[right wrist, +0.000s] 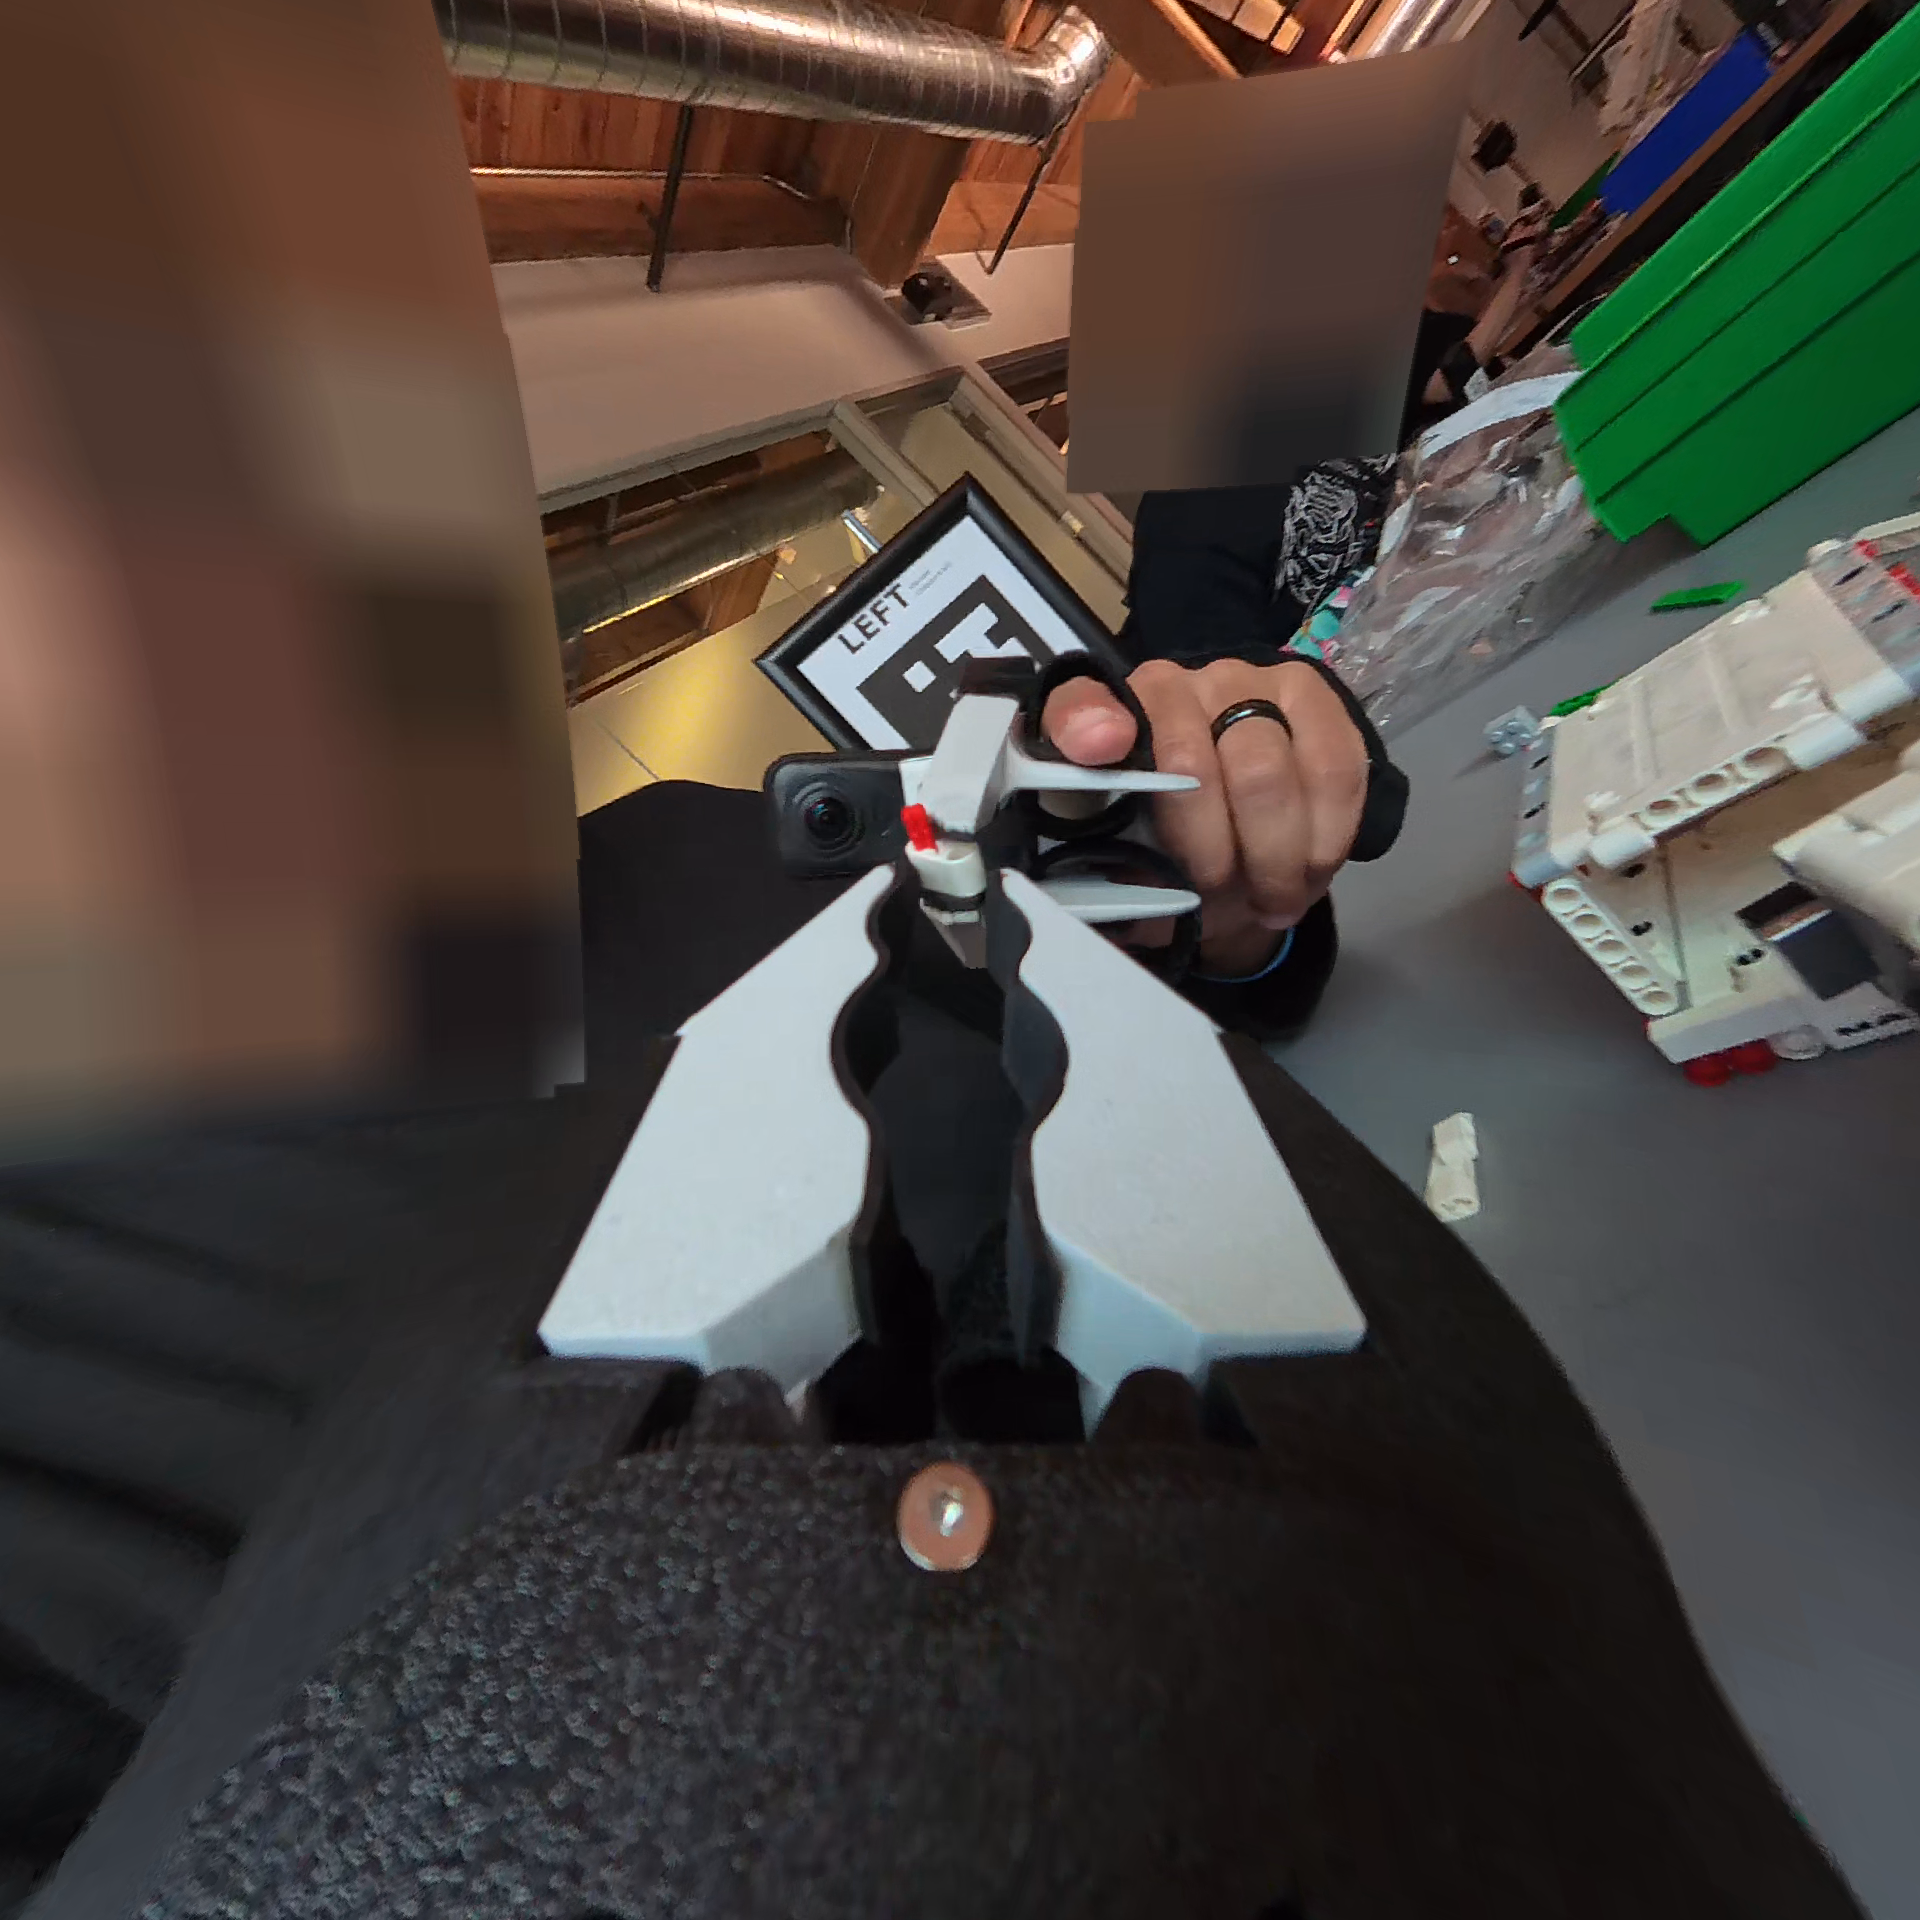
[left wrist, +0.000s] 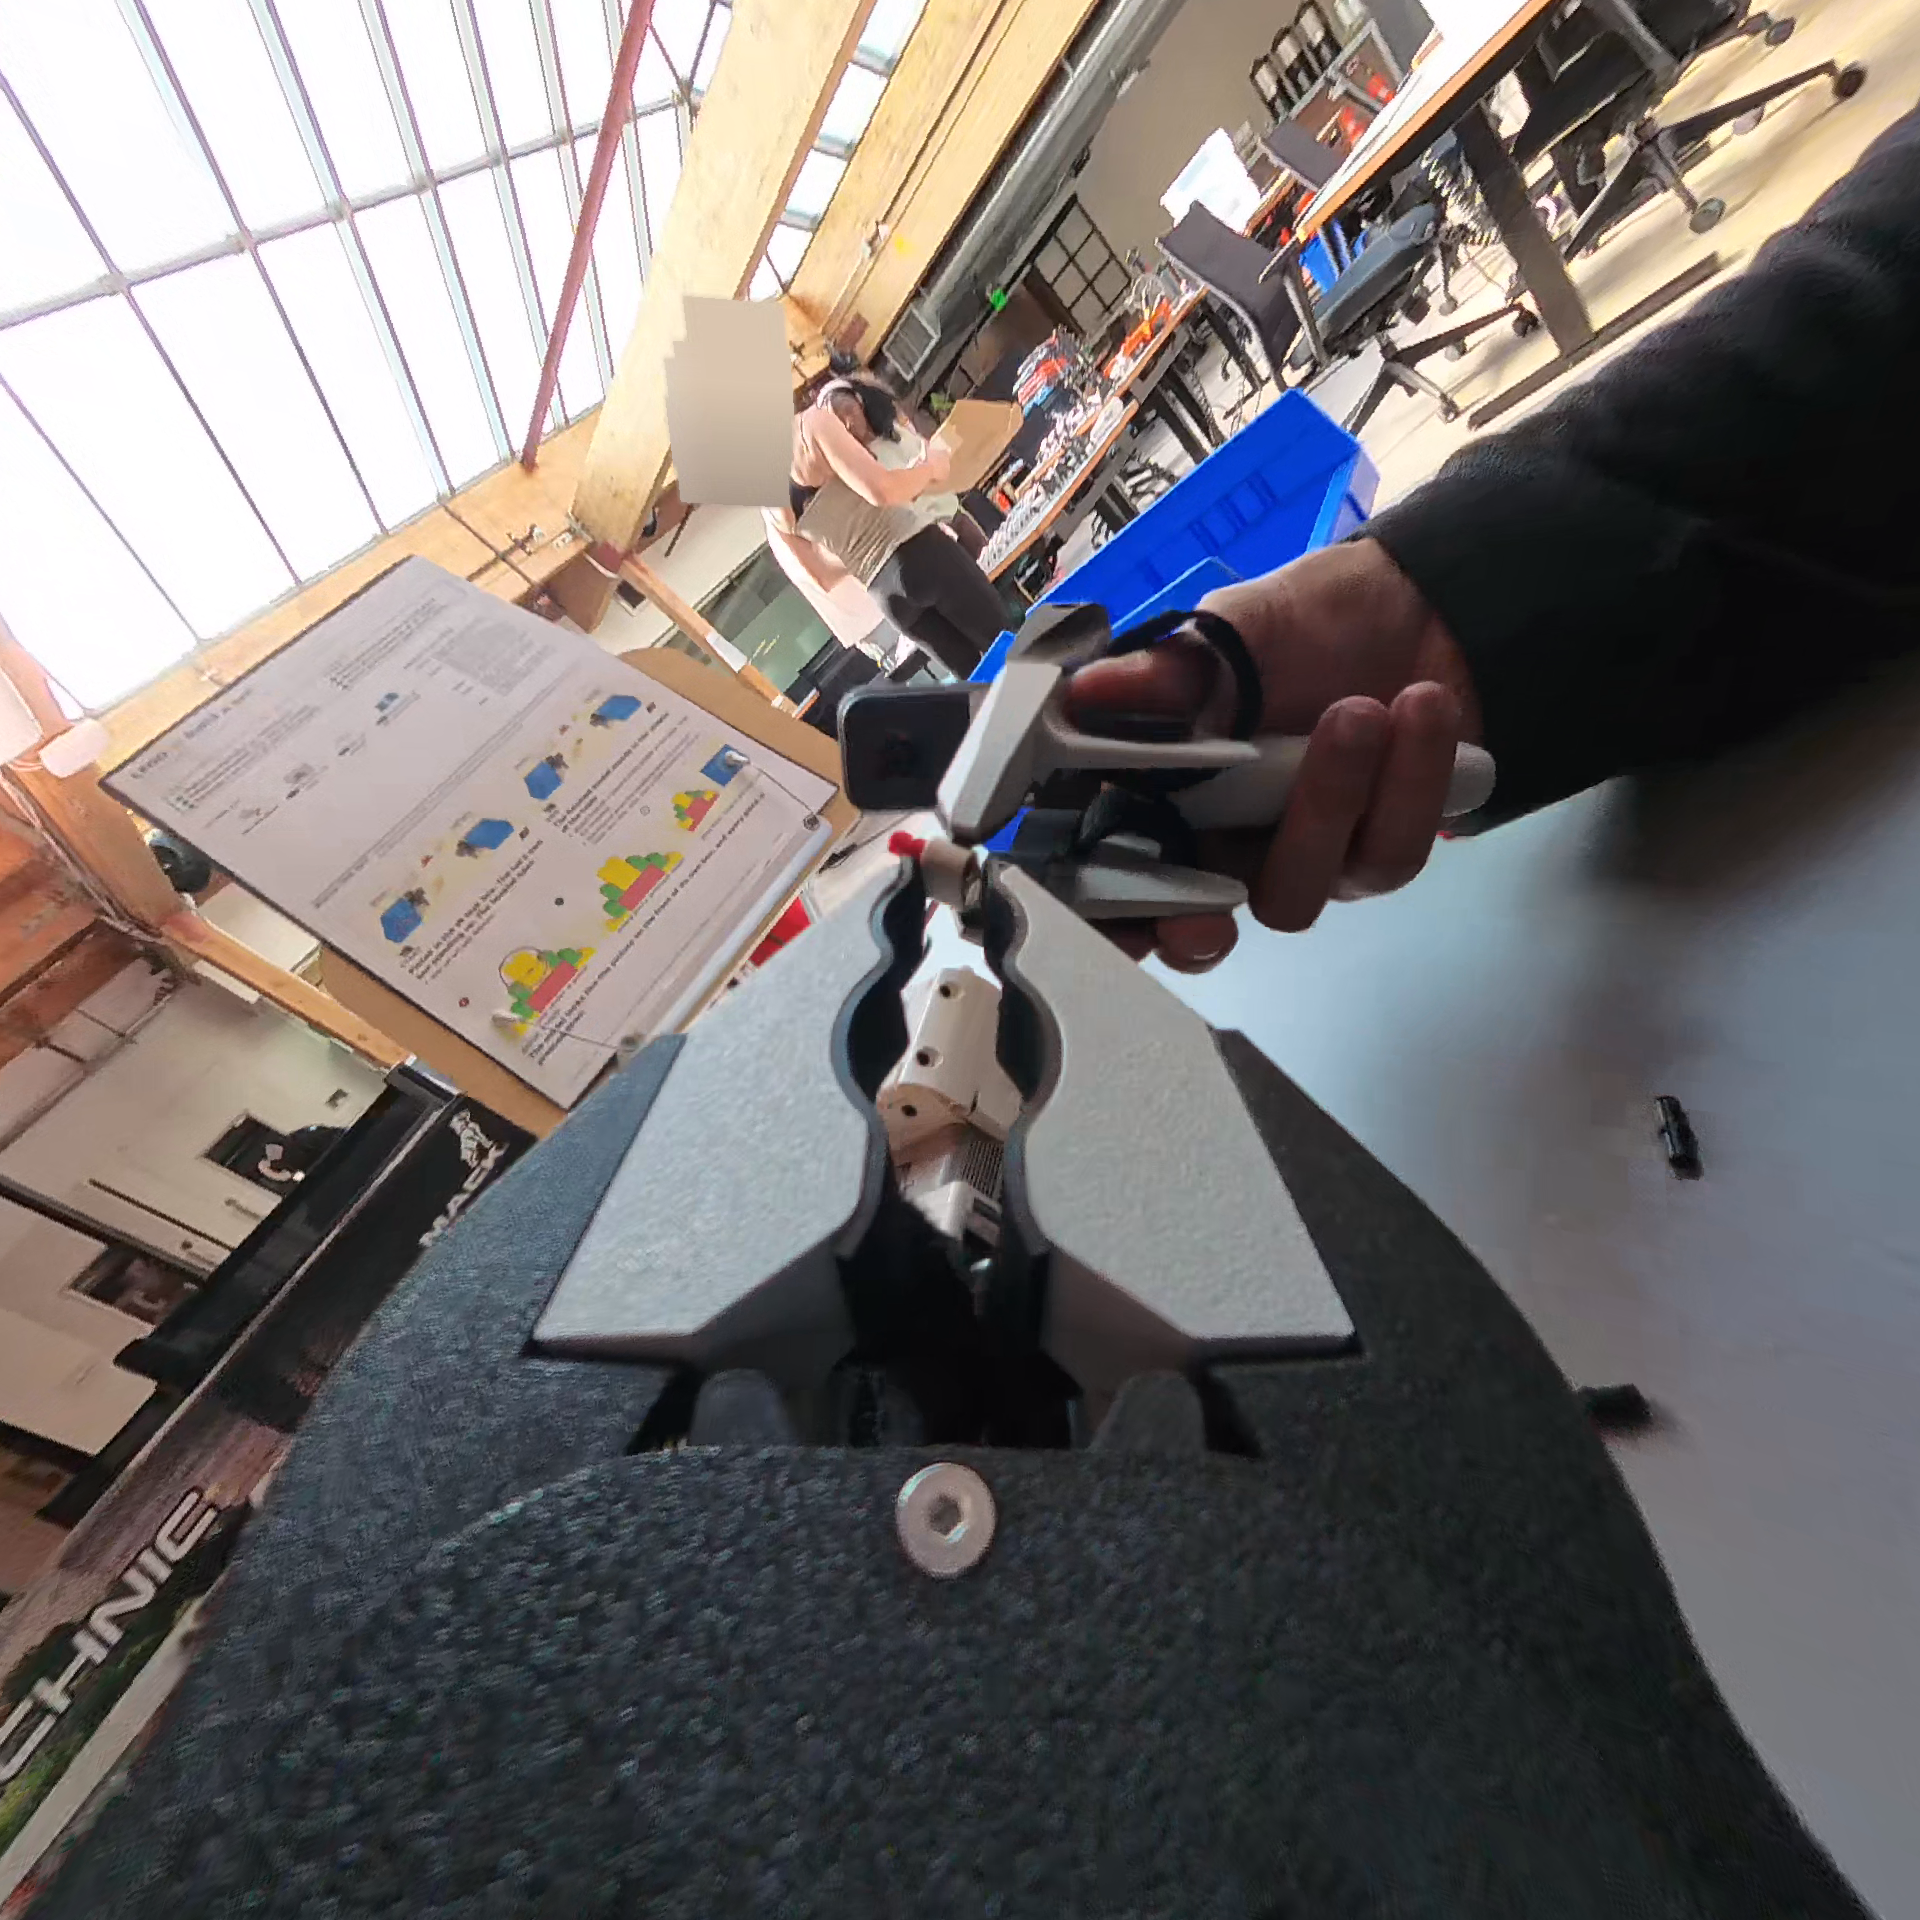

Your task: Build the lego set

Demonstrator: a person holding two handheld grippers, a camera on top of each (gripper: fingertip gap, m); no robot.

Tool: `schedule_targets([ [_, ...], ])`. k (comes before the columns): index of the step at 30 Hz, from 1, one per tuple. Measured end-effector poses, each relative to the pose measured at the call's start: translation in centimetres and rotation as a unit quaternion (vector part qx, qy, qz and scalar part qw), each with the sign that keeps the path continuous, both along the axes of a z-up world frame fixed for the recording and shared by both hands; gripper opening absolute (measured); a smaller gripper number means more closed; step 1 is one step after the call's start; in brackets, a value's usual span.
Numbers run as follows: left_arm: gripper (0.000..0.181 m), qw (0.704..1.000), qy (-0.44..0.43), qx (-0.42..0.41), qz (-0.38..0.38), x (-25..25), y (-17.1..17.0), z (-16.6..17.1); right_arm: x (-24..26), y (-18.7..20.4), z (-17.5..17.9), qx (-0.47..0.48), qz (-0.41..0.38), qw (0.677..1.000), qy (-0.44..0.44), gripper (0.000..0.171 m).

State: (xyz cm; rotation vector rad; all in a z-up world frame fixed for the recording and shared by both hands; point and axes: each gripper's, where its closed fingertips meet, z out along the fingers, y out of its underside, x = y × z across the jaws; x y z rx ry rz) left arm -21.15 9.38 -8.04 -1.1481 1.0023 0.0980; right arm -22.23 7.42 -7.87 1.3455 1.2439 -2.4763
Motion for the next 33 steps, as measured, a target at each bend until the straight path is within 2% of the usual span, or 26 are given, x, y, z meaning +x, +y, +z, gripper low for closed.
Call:
schedule_targets([
  [7, 0.009, 0.997, 0.021, -0.03, 0.067, -1.3, 2.1, -1.4, -1.3, 2.2, -1.8, 0.118, -0.117, 0.985, -0.036, 0.01],
  [14, 0.015, 0.991, 0.004, -0.092, 0.094, -2.3, 3.4, -2.6, -2.2, 4.0, -3.0, 0.232, -0.221, 0.946, -0.051, 0.007],
  [21, 0.013, 0.988, -0.032, -0.128, 0.081, -2.7, 3.6, -2.6, -2.2, 4.6, -2.7, 0.265, -0.253, 0.93, -0.04, 0.006],
  [26, 0.009, 0.976, -0.106, -0.185, 0.038, -2.8, 3.4, -2.0, -1.9, 5.1, -2.2, 0.271, -0.266, 0.925, -0.028, 0.005],
  [30, 0.009, 0.944, -0.195, -0.262, -0.049, -2.5, 2.4, -1.1, -1.8, 4.6, -2.1, 0.295, -0.256, 0.921, -0.022, 0.005],
  [33, 0.008, 0.929, -0.212, -0.291, -0.086, -2.0, 1.8, -1.0, -1.7, 3.8, -2.0, 0.311, -0.238, 0.92, -0.015, 0.005],
])
